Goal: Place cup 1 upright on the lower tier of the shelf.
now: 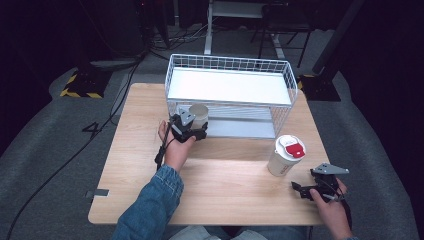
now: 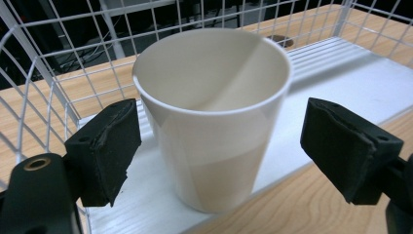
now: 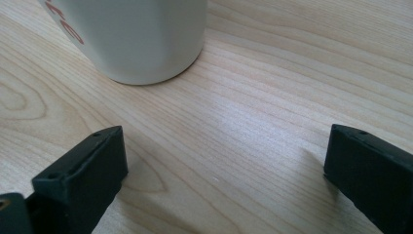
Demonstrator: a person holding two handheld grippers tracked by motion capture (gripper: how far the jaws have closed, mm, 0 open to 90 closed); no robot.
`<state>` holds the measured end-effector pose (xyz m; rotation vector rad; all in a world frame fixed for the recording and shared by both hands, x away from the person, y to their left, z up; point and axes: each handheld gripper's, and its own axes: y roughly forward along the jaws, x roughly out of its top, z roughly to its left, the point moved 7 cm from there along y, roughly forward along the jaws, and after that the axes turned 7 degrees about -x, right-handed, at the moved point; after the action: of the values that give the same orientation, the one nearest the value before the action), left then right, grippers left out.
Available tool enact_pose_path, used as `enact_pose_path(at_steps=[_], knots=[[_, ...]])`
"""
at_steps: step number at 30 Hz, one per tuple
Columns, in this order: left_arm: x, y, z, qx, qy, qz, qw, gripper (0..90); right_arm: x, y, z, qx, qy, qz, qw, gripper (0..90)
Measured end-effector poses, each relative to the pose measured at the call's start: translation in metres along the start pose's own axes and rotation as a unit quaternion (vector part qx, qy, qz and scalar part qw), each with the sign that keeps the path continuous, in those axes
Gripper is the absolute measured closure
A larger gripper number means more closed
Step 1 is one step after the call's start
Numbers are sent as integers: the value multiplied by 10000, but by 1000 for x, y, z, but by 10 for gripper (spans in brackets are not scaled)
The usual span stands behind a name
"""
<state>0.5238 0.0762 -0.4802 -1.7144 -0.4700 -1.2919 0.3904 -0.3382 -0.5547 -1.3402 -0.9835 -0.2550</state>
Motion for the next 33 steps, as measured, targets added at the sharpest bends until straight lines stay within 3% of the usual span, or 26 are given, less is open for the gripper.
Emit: enact_pose_path(at_steps=[10,21,27,33], knots=[[3,-30,-12,-59,169,-18,9998,155,0,0,0,-1,0,0,10000,23],[0,-70,-29,-218,187,-8,9996,155,0,0,0,-1,0,1,10000,23],[-5,-91,-33,-162,281,105,9994,155,0,0,0,5,3,4,10000,22],[-12,-108,-38,-337,359,222,9985,156,0,0,0,6,5,3,10000,22]])
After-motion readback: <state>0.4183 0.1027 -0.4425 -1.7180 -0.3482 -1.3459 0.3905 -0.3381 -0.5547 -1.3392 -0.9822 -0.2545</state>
